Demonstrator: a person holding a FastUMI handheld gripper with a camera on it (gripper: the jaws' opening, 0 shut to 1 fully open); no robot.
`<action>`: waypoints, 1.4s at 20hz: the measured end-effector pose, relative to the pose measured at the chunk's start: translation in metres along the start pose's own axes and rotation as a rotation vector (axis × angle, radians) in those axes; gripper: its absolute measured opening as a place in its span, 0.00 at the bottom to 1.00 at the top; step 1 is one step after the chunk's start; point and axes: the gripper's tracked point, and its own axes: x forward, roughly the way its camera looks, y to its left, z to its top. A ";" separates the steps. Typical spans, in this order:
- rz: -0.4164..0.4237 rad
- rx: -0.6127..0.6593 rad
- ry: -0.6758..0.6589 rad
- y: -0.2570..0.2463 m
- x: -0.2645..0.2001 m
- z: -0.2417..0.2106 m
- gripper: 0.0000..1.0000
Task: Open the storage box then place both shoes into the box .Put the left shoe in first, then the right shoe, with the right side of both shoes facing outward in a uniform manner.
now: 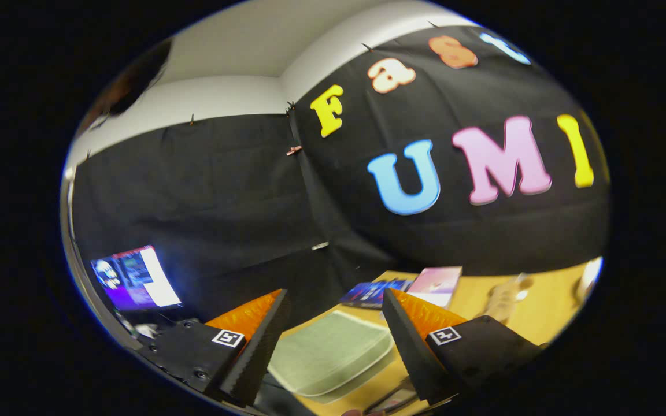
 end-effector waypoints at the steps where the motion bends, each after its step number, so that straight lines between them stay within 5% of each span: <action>1: 0.029 0.108 0.049 -0.003 0.003 -0.014 0.98; 5: 0.106 0.484 0.187 -0.020 0.020 -0.066 0.98; 11: 0.136 0.766 0.329 -0.053 0.039 -0.153 0.98; 18: 0.101 0.939 0.422 -0.087 0.059 -0.225 0.98; 23: 0.153 1.058 0.406 -0.091 0.071 -0.236 0.97; 26: 0.213 1.125 0.375 -0.090 0.073 -0.233 0.94; 28: 0.253 1.163 0.351 -0.090 0.074 -0.229 0.82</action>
